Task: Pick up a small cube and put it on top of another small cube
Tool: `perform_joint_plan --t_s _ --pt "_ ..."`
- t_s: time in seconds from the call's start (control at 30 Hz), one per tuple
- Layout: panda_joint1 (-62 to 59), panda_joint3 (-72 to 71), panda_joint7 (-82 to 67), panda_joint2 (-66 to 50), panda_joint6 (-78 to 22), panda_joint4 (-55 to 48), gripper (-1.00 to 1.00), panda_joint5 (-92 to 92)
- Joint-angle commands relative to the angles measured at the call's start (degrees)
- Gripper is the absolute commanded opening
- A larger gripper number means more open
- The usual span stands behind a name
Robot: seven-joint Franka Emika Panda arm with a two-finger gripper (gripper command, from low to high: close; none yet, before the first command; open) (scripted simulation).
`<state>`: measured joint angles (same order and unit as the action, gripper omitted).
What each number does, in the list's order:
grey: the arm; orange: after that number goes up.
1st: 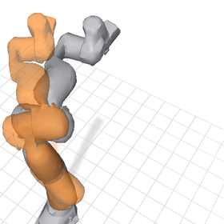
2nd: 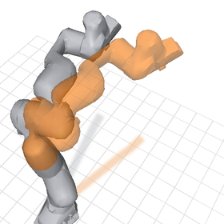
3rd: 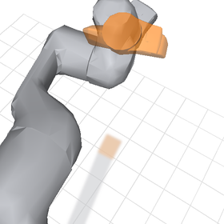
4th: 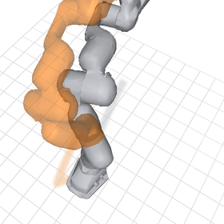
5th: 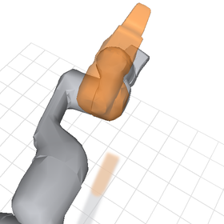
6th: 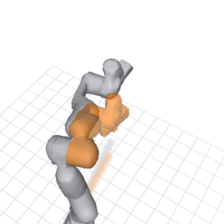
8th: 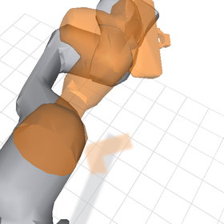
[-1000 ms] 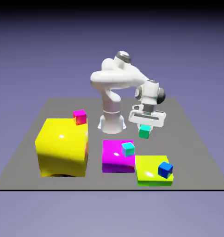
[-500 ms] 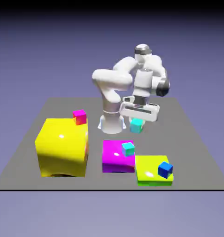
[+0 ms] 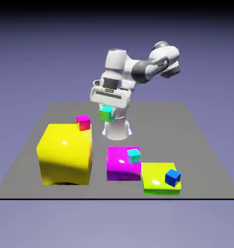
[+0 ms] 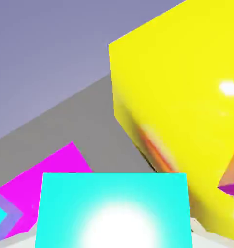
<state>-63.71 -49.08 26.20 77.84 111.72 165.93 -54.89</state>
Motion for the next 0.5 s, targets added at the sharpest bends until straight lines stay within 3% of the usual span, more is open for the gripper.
perform_joint_plan --t_s 0.0,0.17,0.37,0.4,0.47 --pt "-2.08 1.86 -1.56 -0.25 -0.06 -0.26 -1.0 1.47" --pt "-9.59 8.56 -7.4 -1.14 -0.34 -1.2 -1.0 6.16" --pt "-9.13 -2.49 -10.31 -8.44 11.38 3.1 -1.0 -4.79" --pt "-9.13 -2.49 -10.31 -8.44 11.39 3.1 1.0 -4.79" --pt "-9.22 -0.42 -9.77 -7.07 9.19 2.29 1.0 -2.73"
